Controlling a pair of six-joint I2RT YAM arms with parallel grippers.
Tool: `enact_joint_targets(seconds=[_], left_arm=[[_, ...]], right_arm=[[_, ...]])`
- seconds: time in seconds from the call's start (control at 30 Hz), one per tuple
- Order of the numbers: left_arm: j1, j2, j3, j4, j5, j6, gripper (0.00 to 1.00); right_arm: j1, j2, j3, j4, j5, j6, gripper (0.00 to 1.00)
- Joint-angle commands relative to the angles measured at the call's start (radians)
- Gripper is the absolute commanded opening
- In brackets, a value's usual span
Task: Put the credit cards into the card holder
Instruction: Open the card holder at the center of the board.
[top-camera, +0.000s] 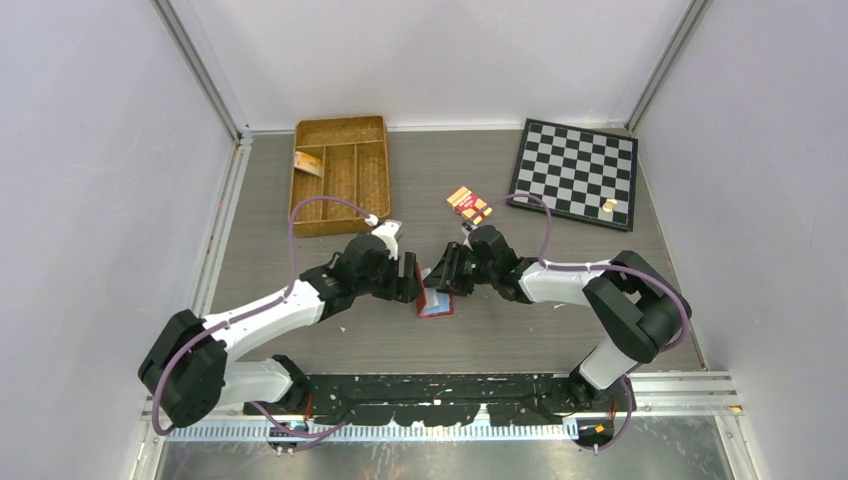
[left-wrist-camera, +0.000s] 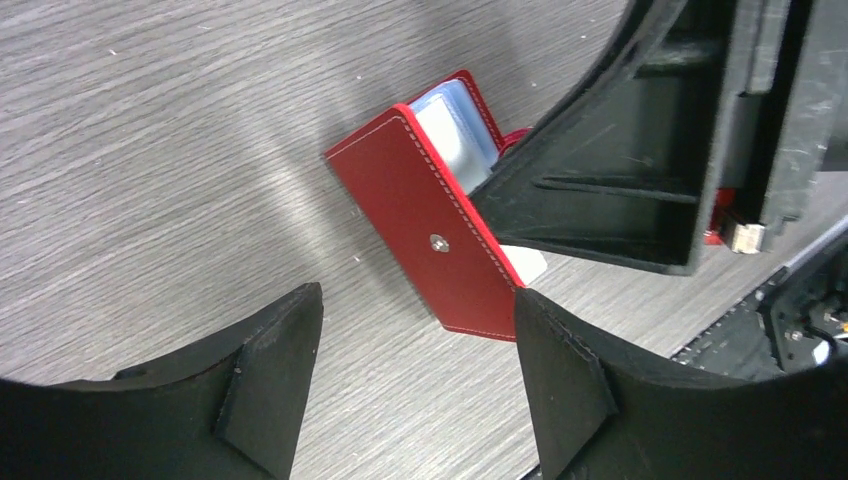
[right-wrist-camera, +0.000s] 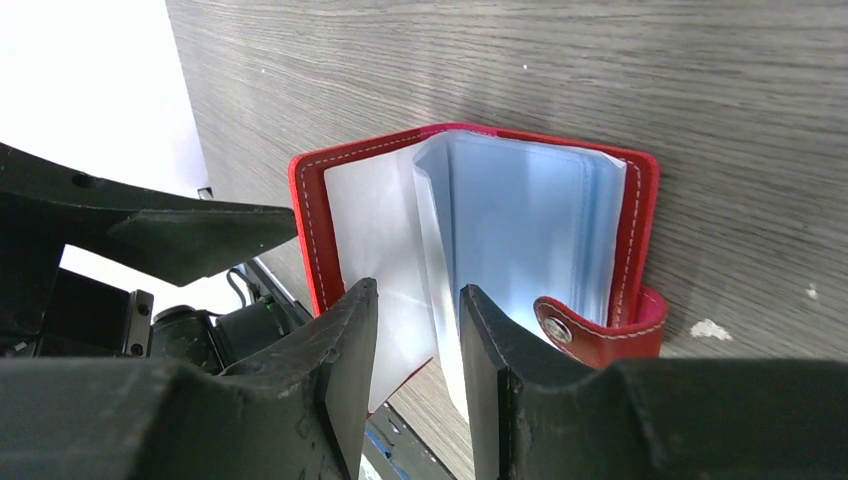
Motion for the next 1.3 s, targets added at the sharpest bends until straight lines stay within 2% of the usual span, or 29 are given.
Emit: enact_joint_targets(seconds=[0.0,0.43,0.73,0.93,1.27], left_arm=[[0.026,-0.053,-0.023,0.073,0.093,-0.015,0.73],[0.148,-0.105,-0.121,0.164,0.227,-0.122,0.77],[0.197,-0.189,-0.210,0.181,0.261,-0.177,0.82],[0.204,-0.213,-0.258,0.192,0.253,-0.214,0.82],[0.205,-0.135,-0.317,0.270,0.236,-0.278,0.55]], right_arm=[[0.003,0.026,0.033,0.102,-0.030,0.036,0.41],[0.062,0.073,0.104,0.141,-0.029,0.075,0.32],[0.118,0.143,0.162,0.100,0.000,0.062,0.31],[0.140,0.180,0.185,0.085,0.030,0.067,0.31],[0.141,0.186,0.184,0.073,0.074,0.065,0.34]])
